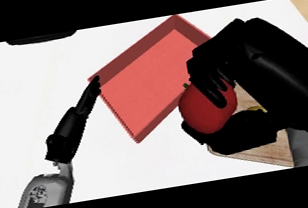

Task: Pick the tomato from the cutting board and place it in the cardboard box

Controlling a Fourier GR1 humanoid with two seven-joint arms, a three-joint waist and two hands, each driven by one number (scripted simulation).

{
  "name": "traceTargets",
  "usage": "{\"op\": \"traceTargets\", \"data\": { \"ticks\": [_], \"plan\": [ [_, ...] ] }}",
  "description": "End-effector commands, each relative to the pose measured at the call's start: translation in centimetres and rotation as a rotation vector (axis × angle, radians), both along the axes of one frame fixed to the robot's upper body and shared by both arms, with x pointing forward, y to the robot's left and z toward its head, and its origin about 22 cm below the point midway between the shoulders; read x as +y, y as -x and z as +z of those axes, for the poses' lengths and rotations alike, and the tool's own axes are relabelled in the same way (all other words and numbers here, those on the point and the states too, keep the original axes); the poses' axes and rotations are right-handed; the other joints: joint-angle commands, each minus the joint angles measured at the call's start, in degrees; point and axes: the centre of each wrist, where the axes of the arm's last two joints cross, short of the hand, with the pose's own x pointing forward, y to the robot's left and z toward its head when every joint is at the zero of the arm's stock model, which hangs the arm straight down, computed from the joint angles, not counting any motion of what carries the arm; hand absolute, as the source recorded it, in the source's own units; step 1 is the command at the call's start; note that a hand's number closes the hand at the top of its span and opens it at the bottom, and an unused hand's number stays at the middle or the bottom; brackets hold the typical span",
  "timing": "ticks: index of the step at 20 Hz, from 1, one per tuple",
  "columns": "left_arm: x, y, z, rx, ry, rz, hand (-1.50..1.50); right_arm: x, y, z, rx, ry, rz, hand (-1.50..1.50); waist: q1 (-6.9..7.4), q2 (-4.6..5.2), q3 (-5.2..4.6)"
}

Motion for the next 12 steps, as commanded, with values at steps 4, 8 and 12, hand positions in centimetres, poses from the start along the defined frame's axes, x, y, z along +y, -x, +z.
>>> {"op": "traceTargets", "data": {
  "ticks": [4,8,12],
  "plan": [
    [1.0,-2.0,1.7,-0.001,-0.009,-0.001,0.00,1.9,-5.6,1.2,0.019,-0.048,-0.040,1.50,0.21,0.15,0.01],
    [-1.1,-1.3,0.4,-0.011,-0.014,-0.009,0.00,4.5,-7.2,-2.5,-0.016,0.033,-0.092,1.50,0.28,0.18,0.02],
    [-1.1,-1.9,2.2,0.000,-0.015,-0.002,0.00,4.5,-8.8,-2.2,-0.024,0.070,-0.095,1.50,0.08,0.07,0.03]
  ]
}}
